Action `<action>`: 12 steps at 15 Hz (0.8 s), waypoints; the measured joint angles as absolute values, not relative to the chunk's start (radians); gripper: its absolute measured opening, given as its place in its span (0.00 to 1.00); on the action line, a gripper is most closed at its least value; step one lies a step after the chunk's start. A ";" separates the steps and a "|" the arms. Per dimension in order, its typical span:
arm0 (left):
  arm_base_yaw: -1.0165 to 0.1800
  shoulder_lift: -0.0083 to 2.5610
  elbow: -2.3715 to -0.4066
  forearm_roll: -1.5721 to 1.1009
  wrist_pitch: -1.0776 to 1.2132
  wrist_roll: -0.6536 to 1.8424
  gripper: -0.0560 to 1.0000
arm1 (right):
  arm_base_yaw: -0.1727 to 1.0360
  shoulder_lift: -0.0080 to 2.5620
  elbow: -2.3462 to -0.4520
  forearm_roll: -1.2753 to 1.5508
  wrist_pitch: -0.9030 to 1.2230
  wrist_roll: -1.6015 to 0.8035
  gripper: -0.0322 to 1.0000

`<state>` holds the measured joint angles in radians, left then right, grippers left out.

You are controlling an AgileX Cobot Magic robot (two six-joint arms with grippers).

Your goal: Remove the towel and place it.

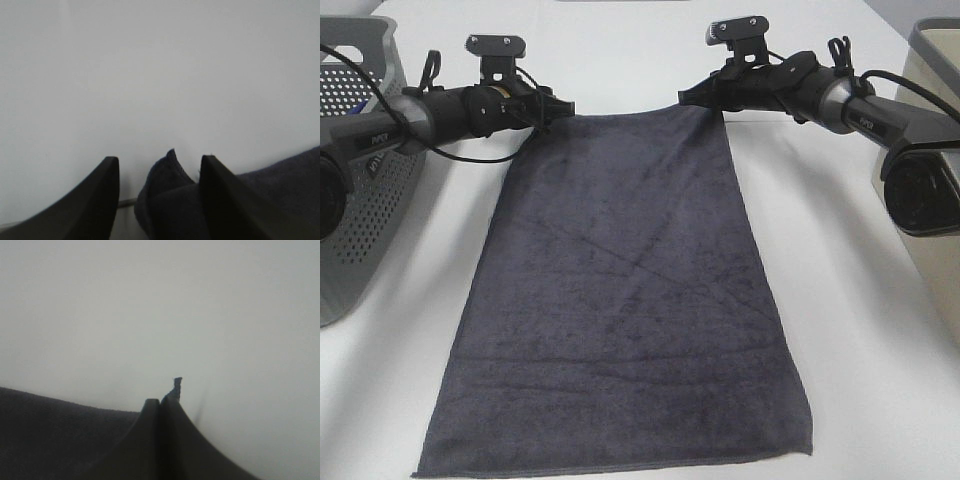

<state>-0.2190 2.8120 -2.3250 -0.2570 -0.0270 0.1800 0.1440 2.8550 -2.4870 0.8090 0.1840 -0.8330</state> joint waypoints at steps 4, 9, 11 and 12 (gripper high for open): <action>-0.219 2.849 -2.325 -0.277 -0.027 0.180 0.45 | 0.144 2.856 -2.487 0.809 0.224 -0.833 0.05; -0.219 2.850 -2.325 -0.277 -0.033 0.180 0.09 | 0.144 2.856 -2.487 0.805 0.227 -0.833 0.05; -0.219 2.850 -2.325 -0.278 -0.069 0.180 0.08 | 0.144 2.856 -2.487 0.804 0.212 -0.833 0.05; -0.219 2.850 -2.325 -0.278 -0.091 0.180 0.08 | 0.144 2.856 -2.487 0.803 0.198 -0.833 0.05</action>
<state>-0.2190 2.8500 -2.3250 -0.2780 -0.0910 0.1800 0.1440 2.8560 -2.4870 0.8030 0.1980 -0.8330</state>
